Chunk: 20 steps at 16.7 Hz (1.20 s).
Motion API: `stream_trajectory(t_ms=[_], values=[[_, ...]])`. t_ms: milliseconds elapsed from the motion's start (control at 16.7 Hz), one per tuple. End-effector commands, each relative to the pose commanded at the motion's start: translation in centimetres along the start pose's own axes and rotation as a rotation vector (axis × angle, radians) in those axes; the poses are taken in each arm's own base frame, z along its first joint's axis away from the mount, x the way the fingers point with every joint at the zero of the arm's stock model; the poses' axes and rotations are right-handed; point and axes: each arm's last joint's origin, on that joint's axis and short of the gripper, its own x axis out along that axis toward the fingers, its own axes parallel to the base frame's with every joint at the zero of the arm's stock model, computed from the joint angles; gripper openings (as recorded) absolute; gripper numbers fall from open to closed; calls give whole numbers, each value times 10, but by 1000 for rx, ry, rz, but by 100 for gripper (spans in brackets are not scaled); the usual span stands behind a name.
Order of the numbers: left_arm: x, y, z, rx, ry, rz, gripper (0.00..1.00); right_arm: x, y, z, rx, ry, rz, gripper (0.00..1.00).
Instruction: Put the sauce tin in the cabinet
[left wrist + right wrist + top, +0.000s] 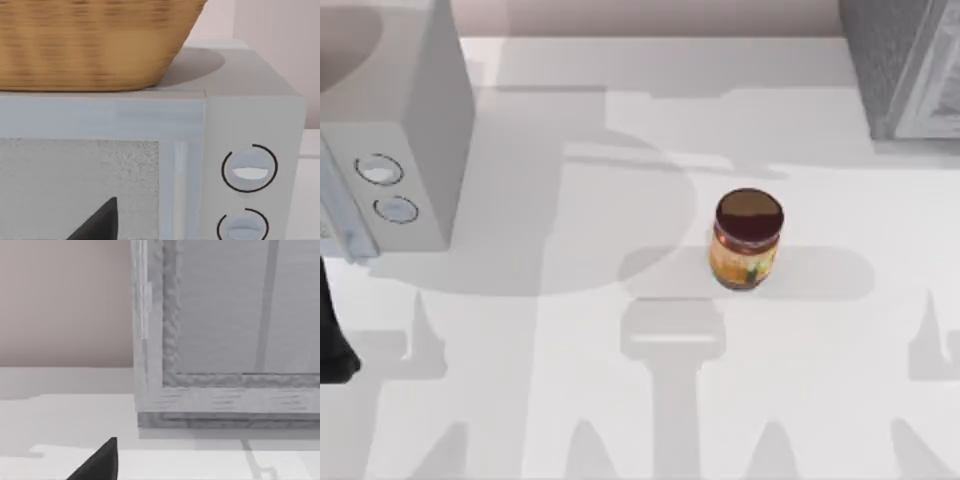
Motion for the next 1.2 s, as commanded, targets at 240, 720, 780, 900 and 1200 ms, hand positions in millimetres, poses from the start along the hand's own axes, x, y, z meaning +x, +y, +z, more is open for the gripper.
stream_trajectory(t_ms=[240, 720, 780, 900, 1200], values=[[0, 0, 0, 0, 0, 0, 100, 1, 2, 2, -12, 8, 39, 100], [0, 0, 0, 0, 0, 0, 100, 21, 18, 32, -161, 110, 354, 100], [0, 0, 0, 0, 0, 0, 100, 27, 20, 37, -183, 128, 395, 100], [0, 0, 0, 0, 0, 0, 100, 43, 23, 46, -224, 162, 482, 100], [0, 0, 0, 0, 0, 0, 100, 101, 33, 56, -302, 226, 740, 100]])
